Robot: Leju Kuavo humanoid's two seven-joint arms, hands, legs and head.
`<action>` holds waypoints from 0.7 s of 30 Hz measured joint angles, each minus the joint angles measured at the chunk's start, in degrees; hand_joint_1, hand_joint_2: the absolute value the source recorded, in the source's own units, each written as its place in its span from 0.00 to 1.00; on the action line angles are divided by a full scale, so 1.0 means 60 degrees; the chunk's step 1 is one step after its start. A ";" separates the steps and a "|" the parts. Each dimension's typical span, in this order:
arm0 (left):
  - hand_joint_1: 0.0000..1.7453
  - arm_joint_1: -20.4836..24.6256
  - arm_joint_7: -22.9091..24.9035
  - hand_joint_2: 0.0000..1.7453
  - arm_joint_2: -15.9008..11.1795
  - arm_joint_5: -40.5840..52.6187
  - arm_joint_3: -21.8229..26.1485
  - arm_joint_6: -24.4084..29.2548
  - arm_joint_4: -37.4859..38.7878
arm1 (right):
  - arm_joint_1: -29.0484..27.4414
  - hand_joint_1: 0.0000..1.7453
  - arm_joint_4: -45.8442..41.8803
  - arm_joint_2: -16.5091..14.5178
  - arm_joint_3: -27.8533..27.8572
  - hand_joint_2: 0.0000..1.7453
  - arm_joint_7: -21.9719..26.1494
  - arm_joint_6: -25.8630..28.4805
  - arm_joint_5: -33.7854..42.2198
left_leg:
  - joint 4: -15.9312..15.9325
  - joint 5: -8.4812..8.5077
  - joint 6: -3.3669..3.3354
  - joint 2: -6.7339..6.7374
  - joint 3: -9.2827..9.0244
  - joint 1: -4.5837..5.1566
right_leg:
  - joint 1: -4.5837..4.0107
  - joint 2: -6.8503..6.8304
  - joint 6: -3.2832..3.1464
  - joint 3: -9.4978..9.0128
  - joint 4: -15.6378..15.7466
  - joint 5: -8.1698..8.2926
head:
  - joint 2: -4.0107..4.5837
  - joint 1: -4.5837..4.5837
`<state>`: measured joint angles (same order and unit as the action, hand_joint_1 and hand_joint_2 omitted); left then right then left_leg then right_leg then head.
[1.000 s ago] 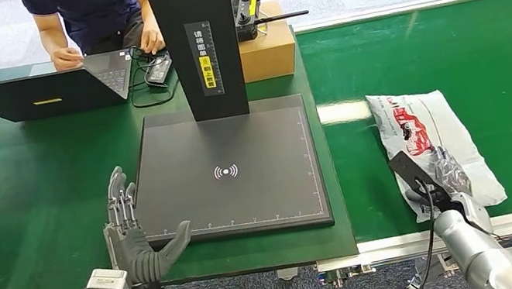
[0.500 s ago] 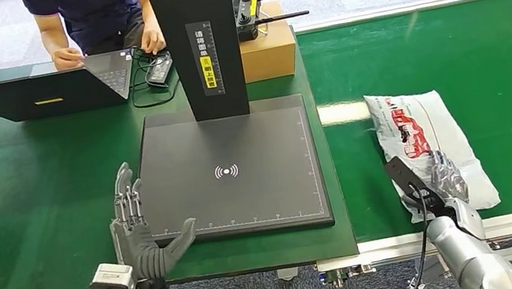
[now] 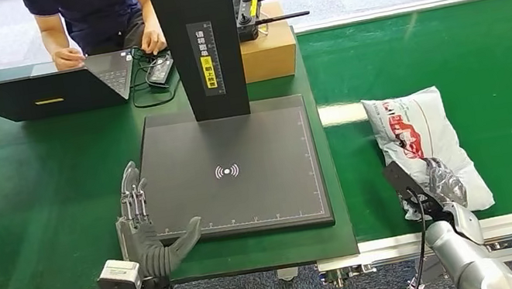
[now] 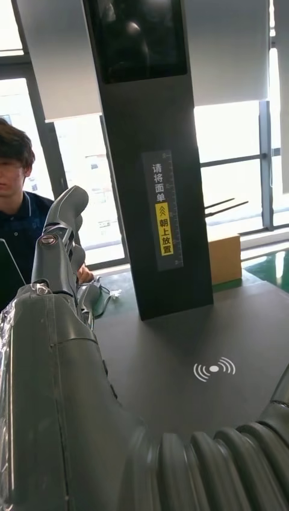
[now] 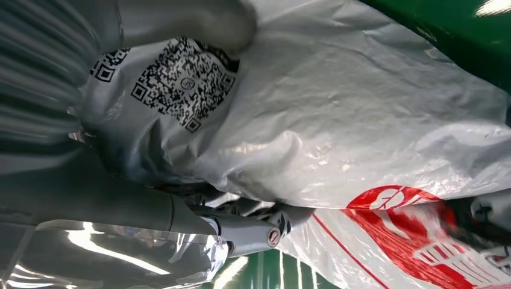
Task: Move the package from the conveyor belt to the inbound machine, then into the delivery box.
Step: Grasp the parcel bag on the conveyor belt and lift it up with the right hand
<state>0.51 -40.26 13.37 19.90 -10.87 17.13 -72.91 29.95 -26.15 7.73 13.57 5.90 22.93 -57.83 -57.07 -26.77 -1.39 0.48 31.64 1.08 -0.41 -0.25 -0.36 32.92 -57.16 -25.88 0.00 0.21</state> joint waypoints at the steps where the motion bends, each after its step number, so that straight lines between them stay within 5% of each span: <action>1: 0.00 0.0005 0.0000 1.00 -0.0001 -0.0003 -0.0011 0.0001 0.0016 | -0.0010 0.77 -0.0002 -0.0002 0.0012 1.00 0.0022 0.0010 0.0000 | 0.0000 0.0000 0.0000 0.0001 -0.0001 0.0000 | 0.0000 0.0001 0.0000 0.0000 0.0000 0.0000 | 0.0000 0.0001; 10: 0.00 0.0041 0.0001 1.00 -0.0008 -0.0087 -0.0056 0.0045 0.0098 | -0.0053 0.77 -0.0130 -0.0009 0.0119 1.00 0.0034 0.0207 -0.0222 | -0.0001 0.0000 0.0000 0.0002 -0.0006 -0.0001 | -0.0002 0.0002 0.0000 -0.0004 0.0000 0.0000 | 0.0000 0.0001; 21: 0.00 0.0039 0.0001 1.00 -0.0015 -0.0128 -0.0063 0.0099 0.0107 | -0.0498 0.89 -0.0902 -0.0302 -0.0131 1.00 -0.1006 0.2171 -0.2508 | 0.0000 0.0000 0.0001 -0.0011 0.0014 -0.0001 | -0.0001 -0.0009 0.0000 0.0009 -0.0001 -0.0001 | 0.0000 0.0000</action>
<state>0.75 -40.25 13.28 19.13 -11.25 17.72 -72.27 26.96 -31.56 5.91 12.79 -0.14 35.95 -72.88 -57.07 -26.77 -1.39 0.42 31.72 1.07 -0.41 -0.31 -0.36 32.97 -57.16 -25.89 0.00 0.21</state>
